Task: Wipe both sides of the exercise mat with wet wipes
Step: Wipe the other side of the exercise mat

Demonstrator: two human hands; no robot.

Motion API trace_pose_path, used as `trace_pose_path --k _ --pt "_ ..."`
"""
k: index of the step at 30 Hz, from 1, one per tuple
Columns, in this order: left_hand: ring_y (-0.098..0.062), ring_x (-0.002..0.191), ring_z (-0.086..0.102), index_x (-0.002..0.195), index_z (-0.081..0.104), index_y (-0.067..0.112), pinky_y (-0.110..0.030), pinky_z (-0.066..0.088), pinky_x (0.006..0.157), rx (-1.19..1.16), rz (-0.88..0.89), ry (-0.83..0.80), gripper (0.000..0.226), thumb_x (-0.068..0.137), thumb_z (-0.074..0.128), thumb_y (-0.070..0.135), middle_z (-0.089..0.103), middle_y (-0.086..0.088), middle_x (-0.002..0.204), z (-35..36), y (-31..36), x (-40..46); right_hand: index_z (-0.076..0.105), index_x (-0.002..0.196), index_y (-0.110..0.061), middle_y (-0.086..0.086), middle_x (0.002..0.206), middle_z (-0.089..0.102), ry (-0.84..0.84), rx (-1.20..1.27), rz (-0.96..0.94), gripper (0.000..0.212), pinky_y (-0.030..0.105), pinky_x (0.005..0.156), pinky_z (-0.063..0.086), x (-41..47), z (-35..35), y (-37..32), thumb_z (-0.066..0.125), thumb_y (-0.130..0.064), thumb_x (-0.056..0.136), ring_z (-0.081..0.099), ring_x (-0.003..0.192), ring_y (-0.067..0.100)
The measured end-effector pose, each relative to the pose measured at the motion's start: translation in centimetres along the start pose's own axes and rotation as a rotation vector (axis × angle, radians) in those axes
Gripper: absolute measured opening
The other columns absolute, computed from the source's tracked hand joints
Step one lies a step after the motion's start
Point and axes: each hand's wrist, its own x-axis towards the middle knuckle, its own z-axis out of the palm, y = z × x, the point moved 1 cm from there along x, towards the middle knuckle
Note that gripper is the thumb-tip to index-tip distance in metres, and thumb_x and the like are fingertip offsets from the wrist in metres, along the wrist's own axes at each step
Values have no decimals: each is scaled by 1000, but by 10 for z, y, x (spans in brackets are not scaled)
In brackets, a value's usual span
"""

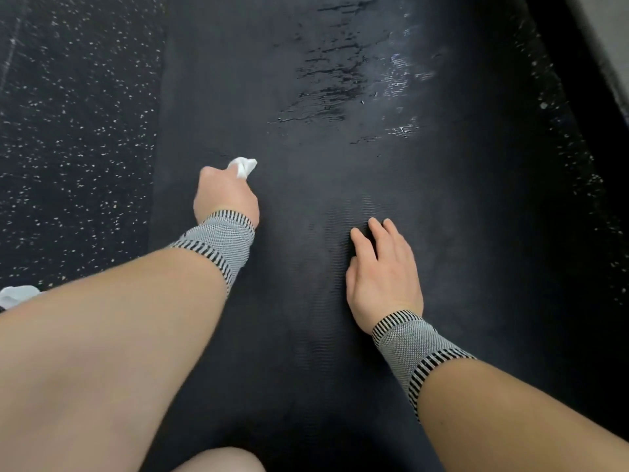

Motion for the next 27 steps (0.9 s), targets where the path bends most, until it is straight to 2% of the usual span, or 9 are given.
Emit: trace_pose_path --k 3,5,8,12,16,18,20,23,27 --pt "-33 91 57 118 61 22 -25 36 66 40 73 -13 27 99 43 26 54 -4 97 8 13 -18 57 124 -10 16 135 51 3 0 4 50 45 108 34 -1 -1 1 30 -28 86 41 131 34" --pt "-32 80 53 108 59 22 -25 32 58 29 244 -83 23 96 42 33 50 2 84 20 32 -53 58 124 -9 16 135 51 0 -9 2 51 46 107 36 -1 -1 1 30 -29 85 42 130 35" --pt "-25 85 55 130 55 33 -31 43 76 -12 537 -212 33 99 44 27 50 1 104 32 44 -103 58 123 -5 18 133 52 -1 -3 -7 51 48 107 36 0 0 1 33 -27 85 43 129 36" --pt "-21 83 49 130 55 42 -28 39 77 12 410 -115 34 100 41 30 44 2 102 17 9 -79 58 122 -5 15 133 52 22 9 3 48 46 107 36 0 1 1 34 -26 86 42 129 34" --pt "-18 79 43 131 56 28 -28 33 72 46 144 -29 33 104 36 29 38 1 99 5 -13 -51 58 121 -6 15 133 53 23 7 9 48 45 107 36 -1 -1 0 32 -27 86 43 129 34" --pt "-18 72 45 120 57 29 -18 34 64 -2 177 -83 26 102 38 29 42 5 90 10 -1 -65 58 121 -5 15 133 52 11 5 8 49 45 107 36 0 -1 -1 31 -27 86 43 129 34" --pt "-21 68 49 110 54 29 -23 36 55 -19 371 -135 18 98 41 25 45 4 83 18 14 -92 57 122 -5 16 134 52 -5 2 2 49 46 108 35 0 -2 0 32 -27 86 42 130 34" --pt "-24 87 58 133 56 30 -32 46 75 -12 615 -244 35 99 48 27 55 -1 106 30 19 -121 55 125 -4 17 136 49 -22 11 -6 46 47 110 32 0 0 2 37 -22 87 39 132 35" --pt "-25 86 56 130 56 38 -31 43 78 76 583 -151 32 100 43 33 48 -3 103 18 11 -83 57 121 -2 16 133 53 15 25 10 49 47 107 37 -1 -2 0 33 -25 86 44 128 34"
